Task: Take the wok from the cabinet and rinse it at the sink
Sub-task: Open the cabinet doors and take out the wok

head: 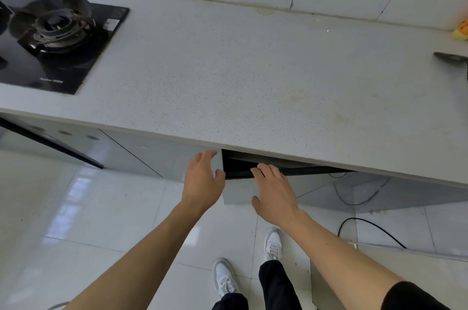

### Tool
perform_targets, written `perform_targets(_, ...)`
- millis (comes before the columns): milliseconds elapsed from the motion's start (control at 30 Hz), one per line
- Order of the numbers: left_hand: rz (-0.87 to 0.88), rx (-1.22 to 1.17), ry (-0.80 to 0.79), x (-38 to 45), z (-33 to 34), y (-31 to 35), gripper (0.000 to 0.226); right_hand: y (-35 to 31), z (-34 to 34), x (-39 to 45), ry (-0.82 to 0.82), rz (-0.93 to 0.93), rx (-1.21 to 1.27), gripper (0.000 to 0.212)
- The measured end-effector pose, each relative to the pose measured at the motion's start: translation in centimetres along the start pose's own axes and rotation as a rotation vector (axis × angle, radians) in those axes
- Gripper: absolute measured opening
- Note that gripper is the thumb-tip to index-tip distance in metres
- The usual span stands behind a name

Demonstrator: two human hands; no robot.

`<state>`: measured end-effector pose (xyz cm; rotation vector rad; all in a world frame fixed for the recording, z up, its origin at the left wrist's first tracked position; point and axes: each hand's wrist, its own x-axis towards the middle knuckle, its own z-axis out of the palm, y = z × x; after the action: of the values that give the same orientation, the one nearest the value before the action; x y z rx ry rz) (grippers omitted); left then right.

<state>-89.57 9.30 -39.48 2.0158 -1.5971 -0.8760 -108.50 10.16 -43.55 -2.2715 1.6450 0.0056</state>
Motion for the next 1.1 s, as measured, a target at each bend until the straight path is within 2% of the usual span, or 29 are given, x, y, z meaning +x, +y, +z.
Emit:
perform_targets(67, 0.294, 0.221, 0.043, 1.0, -1.0, 1.0, 0.055, 0.0, 0.1, -0.2, -0.002, 0.001, -0.004, 0.067)
perform_targets(133, 0.403, 0.42, -0.008, 2.3, -1.6, 1.5, 0.065, -0.1, 0.3, -0.4, 0.003, 0.005, -0.005, 0.066)
perform_targets(200, 0.4, 0.548, -0.078, 3.6, -1.8, 1.5, 0.073, -0.3, 0.4, -0.7, 0.008, 0.01, -0.002, 0.065)
perform_targets(333, 0.398, 0.605, -0.174, 4.9, -1.6, 0.4, 0.071, -0.4, 0.5, -1.4, 0.005, 0.019, 0.017, 0.062)
perform_targets(567, 0.44, 0.661, -0.119, 4.6, -0.8, 0.9, 0.066, -0.8, 0.7, -2.4, 0.029, 0.038, 0.036, 0.051)
perform_targets(800, 0.558, 0.669, -0.138, 3.2, 0.4, 1.1, 0.079, -0.9, 1.1, -4.9, 0.073, 0.047, 0.083, 0.04)
perform_targets(900, 0.627, 0.696, -0.197, 2.9, 1.0, 1.9, 0.084, -0.9, 1.3, -6.4, 0.094, 0.052, 0.103, 0.038)
perform_targets(1100, 0.552, 0.757, -0.244, 2.3, 2.6, 3.7, 0.081, -0.5, 1.8, -9.7, 0.121, 0.056, 0.114, 0.031)
